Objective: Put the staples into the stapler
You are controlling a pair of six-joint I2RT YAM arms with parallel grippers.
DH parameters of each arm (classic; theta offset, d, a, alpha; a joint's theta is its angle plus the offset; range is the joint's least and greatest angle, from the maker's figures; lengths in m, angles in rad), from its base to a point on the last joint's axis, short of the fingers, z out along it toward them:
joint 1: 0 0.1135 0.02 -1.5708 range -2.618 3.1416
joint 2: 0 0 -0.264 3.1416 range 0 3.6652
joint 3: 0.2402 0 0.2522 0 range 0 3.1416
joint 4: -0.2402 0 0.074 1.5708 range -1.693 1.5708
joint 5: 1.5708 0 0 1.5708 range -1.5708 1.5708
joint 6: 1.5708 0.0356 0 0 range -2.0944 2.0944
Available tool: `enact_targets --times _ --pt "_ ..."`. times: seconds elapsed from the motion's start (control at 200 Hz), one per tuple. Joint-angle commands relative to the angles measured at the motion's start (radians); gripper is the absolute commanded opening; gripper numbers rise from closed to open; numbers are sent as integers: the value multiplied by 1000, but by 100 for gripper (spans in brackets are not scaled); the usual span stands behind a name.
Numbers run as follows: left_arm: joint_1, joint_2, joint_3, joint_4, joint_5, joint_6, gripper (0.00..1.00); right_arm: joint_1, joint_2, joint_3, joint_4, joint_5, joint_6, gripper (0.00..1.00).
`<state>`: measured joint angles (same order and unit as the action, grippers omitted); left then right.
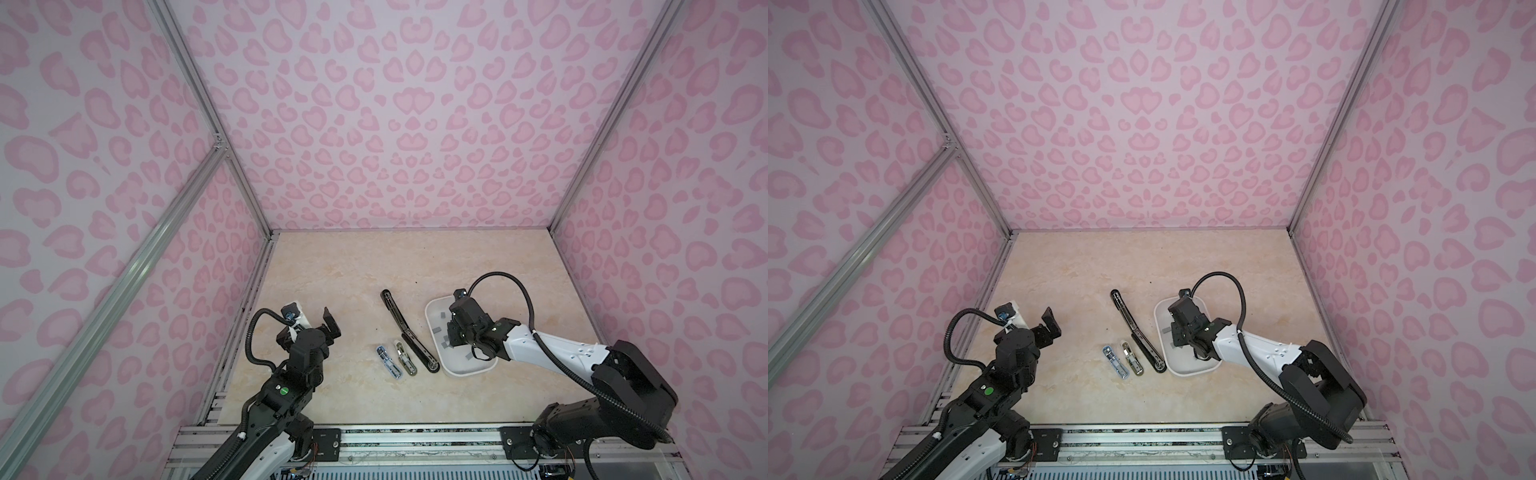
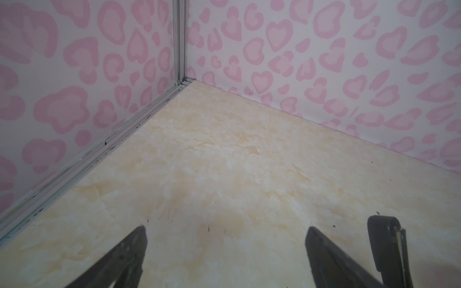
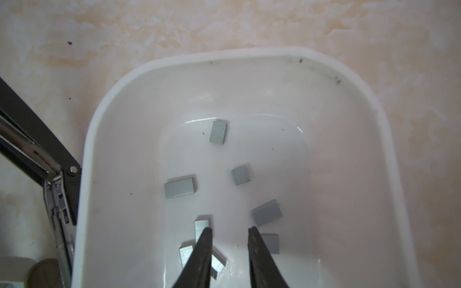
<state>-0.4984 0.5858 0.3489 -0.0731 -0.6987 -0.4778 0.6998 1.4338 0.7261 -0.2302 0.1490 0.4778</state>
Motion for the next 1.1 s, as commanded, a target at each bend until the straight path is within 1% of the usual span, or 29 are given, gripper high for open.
enact_targets --times 0.0,0.085,0.19,0.31,0.37,0.415,0.57,0.66,0.855,1.095 --pt "1 4 4 42 -1 -5 100 0 -13 -41 -5 18 29 29" --pt "1 5 8 37 -2 -4 100 -3 -32 -77 17 26 46 33" --pt "1 -1 4 35 -5 -8 100 -18 -32 -111 60 -16 62 37" --pt "1 -4 6 36 4 -6 100 -20 -16 -112 75 -26 58 41" --pt "1 -5 7 32 -2 -5 100 -30 -7 -114 99 -49 57 45" --pt "1 -6 6 33 -4 -5 100 -42 1 -114 116 -70 57 46" --pt "1 -7 6 34 -7 -4 100 -79 48 -90 149 -120 50 46" --pt "1 -6 6 35 -7 -4 100 -82 79 -70 148 -122 42 45" --pt "1 9 10 36 -6 -4 100 -82 125 -39 135 -103 28 42" --pt "1 13 11 36 -4 -6 100 -76 123 -33 105 -26 18 41"
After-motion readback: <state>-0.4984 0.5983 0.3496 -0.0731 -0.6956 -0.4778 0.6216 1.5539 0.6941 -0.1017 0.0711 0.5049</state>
